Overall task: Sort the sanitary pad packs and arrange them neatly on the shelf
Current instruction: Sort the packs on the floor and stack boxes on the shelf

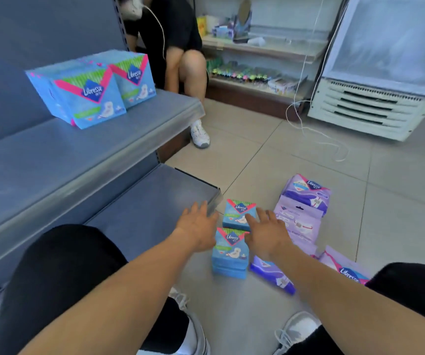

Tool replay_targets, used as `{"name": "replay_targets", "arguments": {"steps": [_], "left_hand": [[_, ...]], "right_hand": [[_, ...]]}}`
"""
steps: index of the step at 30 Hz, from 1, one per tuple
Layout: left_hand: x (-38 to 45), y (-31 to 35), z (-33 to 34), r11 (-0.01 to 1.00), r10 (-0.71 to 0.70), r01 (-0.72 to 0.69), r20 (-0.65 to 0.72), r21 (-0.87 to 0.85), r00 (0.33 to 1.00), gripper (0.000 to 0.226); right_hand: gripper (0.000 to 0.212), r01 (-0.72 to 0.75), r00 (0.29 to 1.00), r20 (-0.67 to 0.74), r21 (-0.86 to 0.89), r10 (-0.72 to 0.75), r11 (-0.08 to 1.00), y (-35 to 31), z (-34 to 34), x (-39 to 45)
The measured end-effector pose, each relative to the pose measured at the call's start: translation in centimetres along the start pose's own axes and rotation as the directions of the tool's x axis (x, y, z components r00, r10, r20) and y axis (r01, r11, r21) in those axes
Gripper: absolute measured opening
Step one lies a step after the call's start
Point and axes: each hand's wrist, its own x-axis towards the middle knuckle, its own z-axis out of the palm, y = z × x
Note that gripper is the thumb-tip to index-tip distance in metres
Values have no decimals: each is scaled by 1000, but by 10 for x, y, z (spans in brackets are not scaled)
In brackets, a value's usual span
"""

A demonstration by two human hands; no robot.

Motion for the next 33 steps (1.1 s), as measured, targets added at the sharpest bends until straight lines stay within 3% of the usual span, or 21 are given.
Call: {"name": "replay_targets", "arguments": {"steps": [10,17,23,33], "left_hand": [[-86,-36,-106,986,-140,120,-198,-112,970,71],[-165,-122,-171,944,-325,283,-343,-168,881,76],[-211,-184,-175,843,-535,474,-311,-253,785,76],[-174,-225,-187,836,-545,477,-309,-272,780,81]], "right_hand": [[54,76,971,-228,2,-73,997,-50,-126,-29],[52,248,889,-407,46,-208,968,-125,-227,-36],[59,364,841,-443,35,-312,931,-171,-256,-35],[55,360,873,-396,126,-285,925,-188,-276,23]]}}
